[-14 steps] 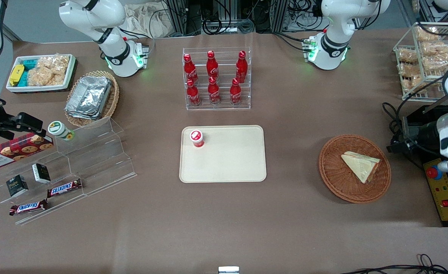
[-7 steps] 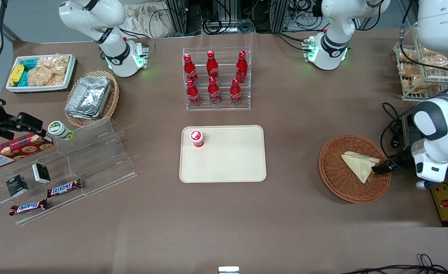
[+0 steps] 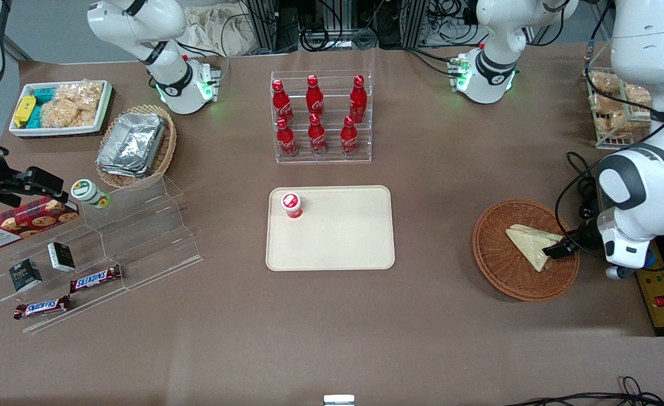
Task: Place sandwich from basket to tray
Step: 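Lower the left gripper onto the wrapped sandwich and close on it, then lift the sandwich and carry it with the left gripper over the cream tray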
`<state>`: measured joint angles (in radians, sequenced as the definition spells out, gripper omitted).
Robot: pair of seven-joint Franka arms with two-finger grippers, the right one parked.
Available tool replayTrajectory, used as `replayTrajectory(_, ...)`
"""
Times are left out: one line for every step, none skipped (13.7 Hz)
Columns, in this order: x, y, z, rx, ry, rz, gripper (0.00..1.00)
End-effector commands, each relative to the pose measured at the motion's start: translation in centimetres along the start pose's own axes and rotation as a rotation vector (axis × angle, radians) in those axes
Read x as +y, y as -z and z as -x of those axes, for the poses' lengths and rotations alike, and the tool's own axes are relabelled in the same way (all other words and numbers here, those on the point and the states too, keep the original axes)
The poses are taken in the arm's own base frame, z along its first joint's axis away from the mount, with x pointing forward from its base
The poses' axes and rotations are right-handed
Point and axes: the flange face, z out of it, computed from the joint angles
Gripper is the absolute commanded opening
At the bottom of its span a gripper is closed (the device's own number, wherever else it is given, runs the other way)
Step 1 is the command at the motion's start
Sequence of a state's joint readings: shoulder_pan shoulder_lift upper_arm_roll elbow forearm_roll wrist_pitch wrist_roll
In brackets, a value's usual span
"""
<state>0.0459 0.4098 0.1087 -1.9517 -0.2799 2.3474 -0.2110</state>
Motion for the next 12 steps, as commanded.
replayTrajectory(0.3,0.1,0.3,0.012,0.026,0.023,0.6)
replayTrajectory(0.3,0.0,0.3,0.008,0.041,0.037,0.43)
replayTrajectory(0.5,0.5,0.3,0.012,0.047,0.049,0.28)
replayTrajectory(0.8,1.2,0.1,0.017,0.049,0.055,0.16)
replayTrajectory(1.5,2.9,-0.1,0.038,0.04,0.069,0.07)
replayTrajectory(1.9,4.7,-0.2,0.054,0.032,0.081,0.01)
replayTrajectory(2.9,7.3,0.0,0.057,0.002,0.093,0.0)
replayTrajectory(4.0,10.4,0.7,0.041,-0.034,0.099,0.0)
replayTrajectory(5.0,13.8,1.3,0.023,-0.066,0.102,0.0)
replayTrajectory(5.6,17.2,2.0,0.016,-0.103,0.086,0.0)
replayTrajectory(6.1,20.5,2.8,0.007,-0.139,0.055,0.0)
replayTrajectory(7.3,23.4,4.1,-0.013,-0.184,0.028,0.0)
